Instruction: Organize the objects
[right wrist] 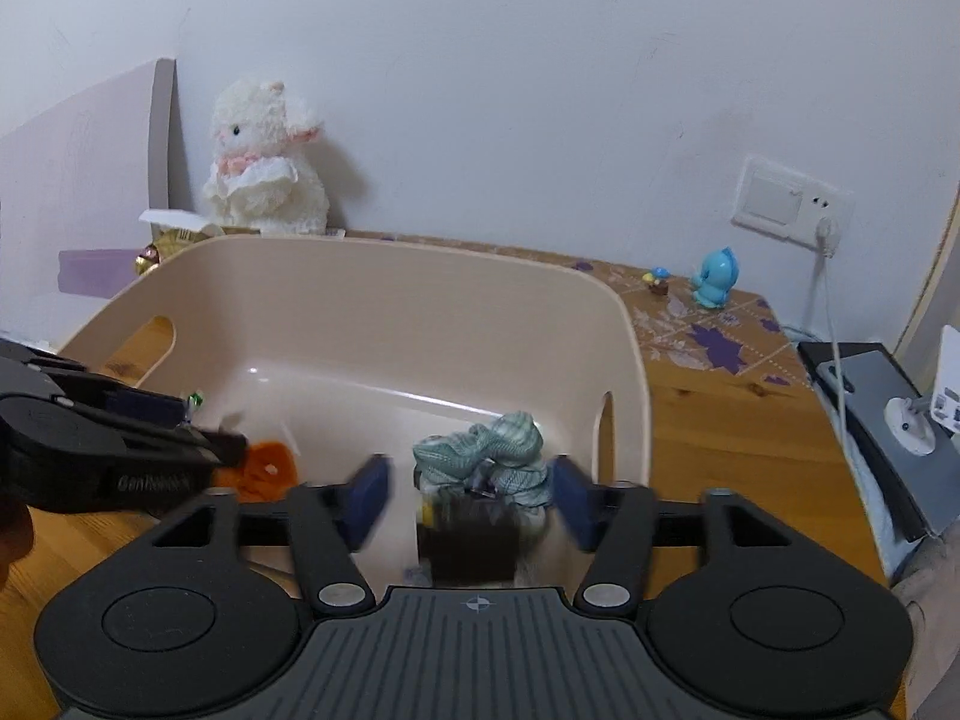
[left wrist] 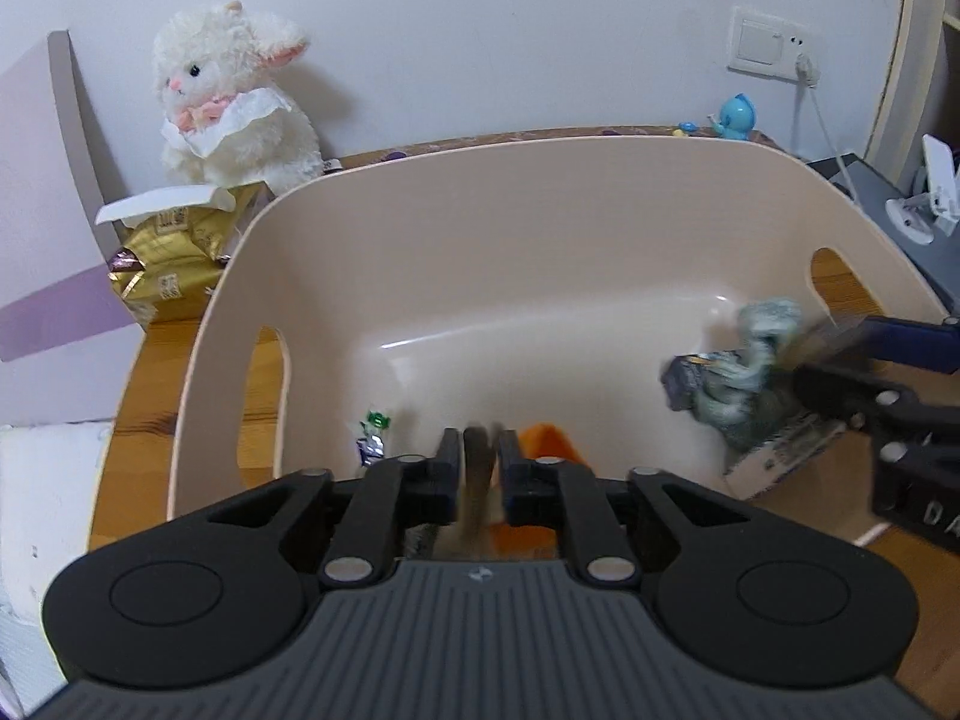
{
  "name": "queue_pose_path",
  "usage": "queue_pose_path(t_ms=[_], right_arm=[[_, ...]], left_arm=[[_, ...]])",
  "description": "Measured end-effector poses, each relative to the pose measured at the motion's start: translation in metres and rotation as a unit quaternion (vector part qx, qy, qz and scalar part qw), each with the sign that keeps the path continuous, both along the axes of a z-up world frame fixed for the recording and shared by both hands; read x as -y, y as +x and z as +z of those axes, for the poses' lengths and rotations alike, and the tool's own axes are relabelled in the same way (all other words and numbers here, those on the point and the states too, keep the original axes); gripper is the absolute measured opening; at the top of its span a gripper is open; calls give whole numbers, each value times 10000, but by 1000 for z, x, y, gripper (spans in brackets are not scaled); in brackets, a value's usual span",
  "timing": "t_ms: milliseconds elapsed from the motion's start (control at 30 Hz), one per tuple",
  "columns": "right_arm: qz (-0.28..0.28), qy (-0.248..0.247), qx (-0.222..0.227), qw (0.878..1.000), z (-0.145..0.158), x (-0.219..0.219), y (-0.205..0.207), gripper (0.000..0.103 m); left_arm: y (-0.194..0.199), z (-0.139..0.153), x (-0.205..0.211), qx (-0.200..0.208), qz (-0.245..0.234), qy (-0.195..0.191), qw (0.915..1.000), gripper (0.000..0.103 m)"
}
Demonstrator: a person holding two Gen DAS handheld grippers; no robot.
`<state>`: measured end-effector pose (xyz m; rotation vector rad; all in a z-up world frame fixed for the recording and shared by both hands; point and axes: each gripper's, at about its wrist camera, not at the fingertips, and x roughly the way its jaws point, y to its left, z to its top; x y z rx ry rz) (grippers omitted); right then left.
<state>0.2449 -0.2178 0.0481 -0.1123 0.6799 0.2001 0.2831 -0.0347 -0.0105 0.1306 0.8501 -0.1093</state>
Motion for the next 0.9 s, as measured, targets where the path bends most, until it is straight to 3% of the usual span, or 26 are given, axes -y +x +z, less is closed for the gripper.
queue_pose_path(t_ms=[33, 100, 167, 233, 900], right_arm=[[-25, 21, 40, 10000, 3, 1, -3, 85], [-13, 85, 99, 9999, 10, 2, -9, 89], [-23, 106, 114, 9999, 16, 2, -15, 92], [-77, 87, 152, 9998, 22, 1, -22, 103], [-261, 344, 77, 9990, 58, 7, -107, 103]], left_arm=[[-1, 1, 1, 3, -10, -24, 10000, 52], [-7, 5, 3, 103, -23, -44, 9999, 73], [-13, 10, 4, 173, 13, -38, 9998, 75], [-17, 14, 4, 185, 75, -59, 9998, 77], [-106, 61, -14, 701, 266, -20, 9972, 87]])
